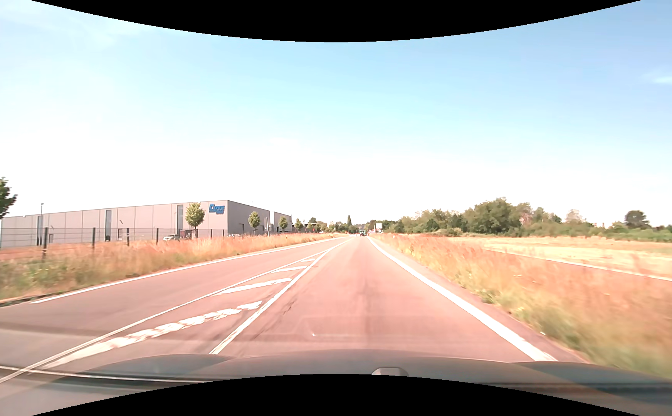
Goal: Follow the waypoints while adhering to traffic rules and regulations
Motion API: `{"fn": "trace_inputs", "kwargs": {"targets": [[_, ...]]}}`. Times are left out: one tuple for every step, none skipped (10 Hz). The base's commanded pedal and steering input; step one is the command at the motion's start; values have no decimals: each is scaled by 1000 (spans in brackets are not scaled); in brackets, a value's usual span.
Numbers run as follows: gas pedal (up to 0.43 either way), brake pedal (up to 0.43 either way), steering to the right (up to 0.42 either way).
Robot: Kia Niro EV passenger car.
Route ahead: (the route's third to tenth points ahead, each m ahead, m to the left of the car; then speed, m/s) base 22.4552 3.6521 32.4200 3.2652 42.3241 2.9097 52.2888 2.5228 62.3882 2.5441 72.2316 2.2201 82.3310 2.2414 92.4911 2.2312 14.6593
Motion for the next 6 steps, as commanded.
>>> {"fn": "trace_inputs", "kwargs": {"targets": [[59, 0, -5], [59, 0, -5], [59, 0, -4], [59, 0, -3], [59, 0, -3], [59, 0, -2]]}}
